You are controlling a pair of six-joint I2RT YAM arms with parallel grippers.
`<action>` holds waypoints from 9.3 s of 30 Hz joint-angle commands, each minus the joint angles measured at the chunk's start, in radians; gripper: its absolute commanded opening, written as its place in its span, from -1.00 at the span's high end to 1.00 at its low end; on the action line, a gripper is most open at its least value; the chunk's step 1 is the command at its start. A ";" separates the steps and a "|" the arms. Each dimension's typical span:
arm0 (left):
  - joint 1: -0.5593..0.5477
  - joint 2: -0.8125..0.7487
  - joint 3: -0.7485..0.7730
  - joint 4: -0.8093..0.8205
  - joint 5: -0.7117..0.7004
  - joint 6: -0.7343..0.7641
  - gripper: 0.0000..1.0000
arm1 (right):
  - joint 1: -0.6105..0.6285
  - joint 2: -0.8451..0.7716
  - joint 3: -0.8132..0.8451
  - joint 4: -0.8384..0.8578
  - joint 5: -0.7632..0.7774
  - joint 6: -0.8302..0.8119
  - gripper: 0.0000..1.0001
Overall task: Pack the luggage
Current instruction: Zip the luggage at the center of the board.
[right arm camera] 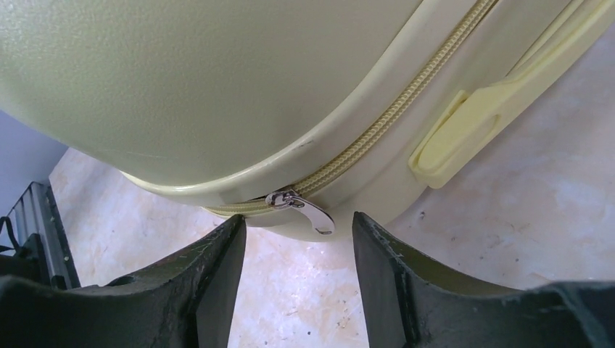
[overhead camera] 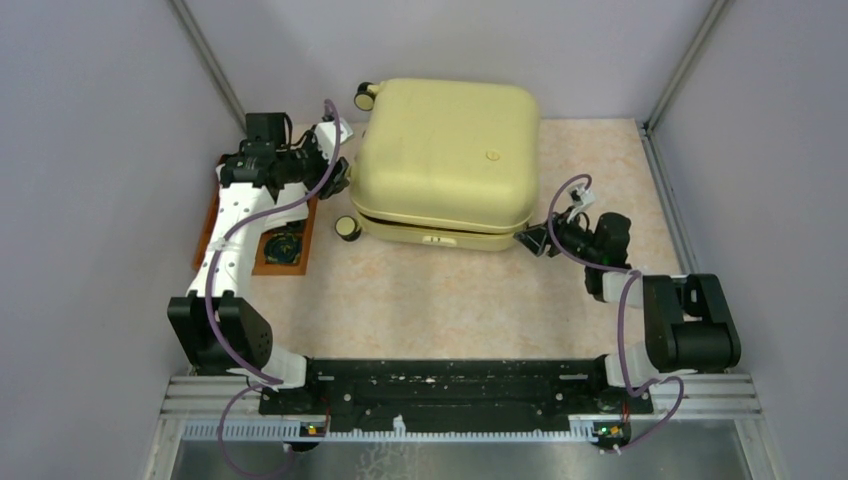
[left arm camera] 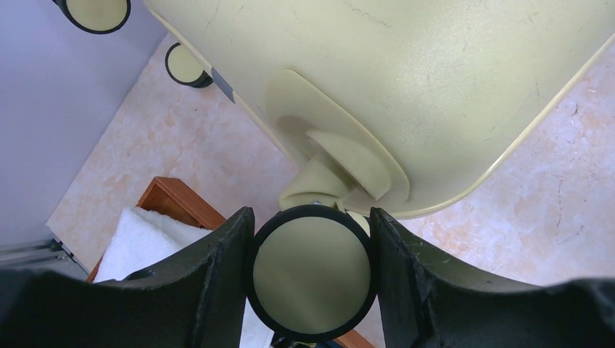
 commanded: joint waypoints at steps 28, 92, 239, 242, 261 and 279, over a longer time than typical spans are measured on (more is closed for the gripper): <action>-0.008 -0.033 0.088 0.058 0.077 0.001 1.00 | -0.106 0.247 0.057 0.470 -0.194 0.317 0.09; -0.005 -0.038 0.077 0.061 0.097 -0.022 1.00 | -0.087 0.383 0.100 0.906 -0.278 0.649 1.00; -0.049 -0.134 -0.015 0.223 0.026 -0.324 1.00 | 0.136 -0.424 -0.019 -0.363 0.426 -0.196 -0.14; -0.046 -0.138 -0.014 0.226 0.018 -0.325 1.00 | 0.124 -0.423 -0.029 -0.295 0.393 -0.226 -0.18; -0.022 -0.122 0.028 0.231 -0.010 -0.312 1.00 | 0.058 -0.432 -0.116 -0.257 0.256 -0.097 0.08; -0.016 -0.134 0.008 0.203 0.009 -0.291 1.00 | 0.022 -0.222 -0.006 -0.097 0.124 -0.168 0.12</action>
